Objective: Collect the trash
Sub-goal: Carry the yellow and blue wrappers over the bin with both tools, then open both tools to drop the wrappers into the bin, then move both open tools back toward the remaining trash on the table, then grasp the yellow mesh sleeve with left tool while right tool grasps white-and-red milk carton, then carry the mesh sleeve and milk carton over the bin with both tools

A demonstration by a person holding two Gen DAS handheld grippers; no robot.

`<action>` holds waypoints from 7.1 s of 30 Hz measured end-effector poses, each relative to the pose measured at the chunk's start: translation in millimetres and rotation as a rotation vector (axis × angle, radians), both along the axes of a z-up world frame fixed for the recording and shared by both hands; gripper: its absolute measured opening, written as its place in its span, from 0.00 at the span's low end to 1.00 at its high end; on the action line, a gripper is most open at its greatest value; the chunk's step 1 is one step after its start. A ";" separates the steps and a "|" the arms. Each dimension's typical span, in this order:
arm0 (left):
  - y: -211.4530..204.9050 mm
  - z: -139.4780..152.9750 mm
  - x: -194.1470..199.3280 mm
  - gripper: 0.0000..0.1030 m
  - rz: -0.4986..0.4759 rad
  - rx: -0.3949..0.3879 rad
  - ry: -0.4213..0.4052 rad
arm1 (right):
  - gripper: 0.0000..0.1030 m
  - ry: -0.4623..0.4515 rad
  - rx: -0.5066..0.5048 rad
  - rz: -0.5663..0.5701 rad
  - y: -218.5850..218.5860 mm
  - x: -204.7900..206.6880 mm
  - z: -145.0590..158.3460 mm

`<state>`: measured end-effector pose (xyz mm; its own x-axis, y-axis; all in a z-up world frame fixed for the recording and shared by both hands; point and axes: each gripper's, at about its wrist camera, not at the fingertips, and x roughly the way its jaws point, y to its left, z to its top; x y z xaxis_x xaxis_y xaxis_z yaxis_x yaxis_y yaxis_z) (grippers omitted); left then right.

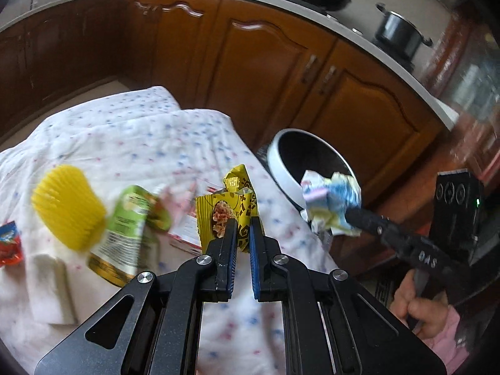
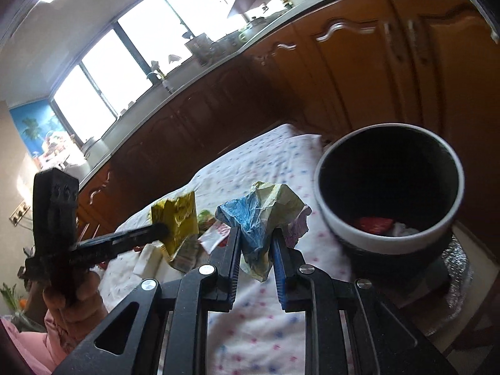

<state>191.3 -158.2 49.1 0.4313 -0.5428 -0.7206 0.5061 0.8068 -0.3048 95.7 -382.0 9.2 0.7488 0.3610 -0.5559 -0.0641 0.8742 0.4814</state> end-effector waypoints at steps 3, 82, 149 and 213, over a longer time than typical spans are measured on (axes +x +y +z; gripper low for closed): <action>-13.0 -3.2 -7.9 0.07 -0.020 0.014 -0.004 | 0.19 -0.003 0.000 -0.018 -10.2 -3.5 -0.8; -51.9 -22.3 -11.6 0.48 0.054 0.037 0.031 | 0.80 0.028 0.040 -0.176 -54.7 -13.1 -14.2; 152.0 -24.2 46.6 0.21 0.499 -0.029 0.035 | 0.56 0.290 -0.129 -0.068 147.0 122.6 -76.5; -161.1 -4.1 44.4 0.21 -0.074 0.092 0.002 | 0.45 0.106 -0.022 -0.251 -107.6 40.6 -15.7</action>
